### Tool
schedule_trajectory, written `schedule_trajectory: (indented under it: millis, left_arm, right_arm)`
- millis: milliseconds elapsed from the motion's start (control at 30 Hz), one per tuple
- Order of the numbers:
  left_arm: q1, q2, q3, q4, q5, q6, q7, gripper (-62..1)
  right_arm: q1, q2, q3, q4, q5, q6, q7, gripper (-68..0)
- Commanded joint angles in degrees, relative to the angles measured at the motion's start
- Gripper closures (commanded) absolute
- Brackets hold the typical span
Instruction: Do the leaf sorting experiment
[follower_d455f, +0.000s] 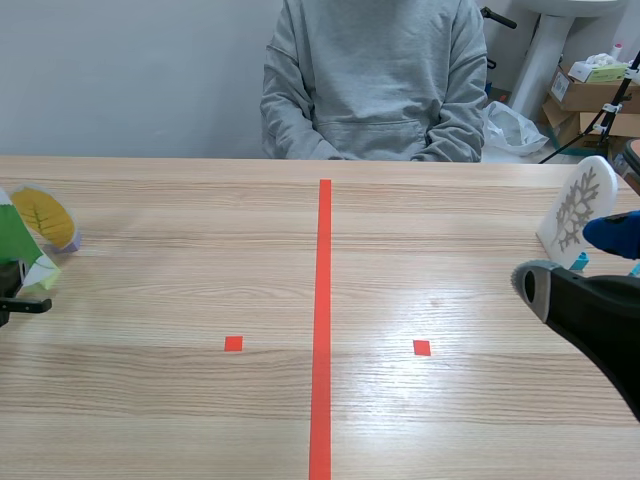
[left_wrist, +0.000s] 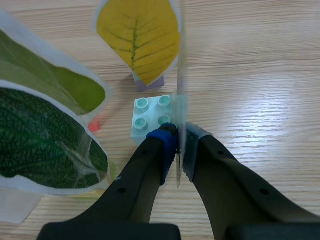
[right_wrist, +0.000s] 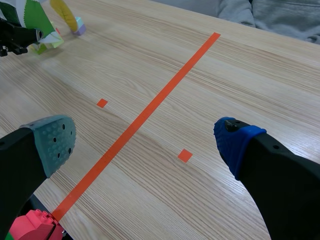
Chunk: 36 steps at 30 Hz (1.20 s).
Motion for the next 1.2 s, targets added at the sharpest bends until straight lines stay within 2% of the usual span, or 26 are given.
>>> schedule_trajectory:
  millis: [0,500,1167]
  left_arm:
    - [-0.98,-0.90,-0.24,0.76,-0.48,1.27,-1.18,-4.0]
    - [-2.99,-4.00,-0.22,-7.37,0.35,6.88,-5.07,-4.0]
    - [-2.95,-2.67,-0.15,-8.52,0.39,6.73,-5.38,-4.2]
  right_arm:
    - [0.66,0.57,0.17,-0.04,0.83,0.00,0.79,-56.2]
    - [0.66,0.57,0.17,-0.04,0.83,0.00,0.79,-56.2]
    - [0.66,0.57,0.17,-0.04,0.83,0.02,0.81,-56.2]
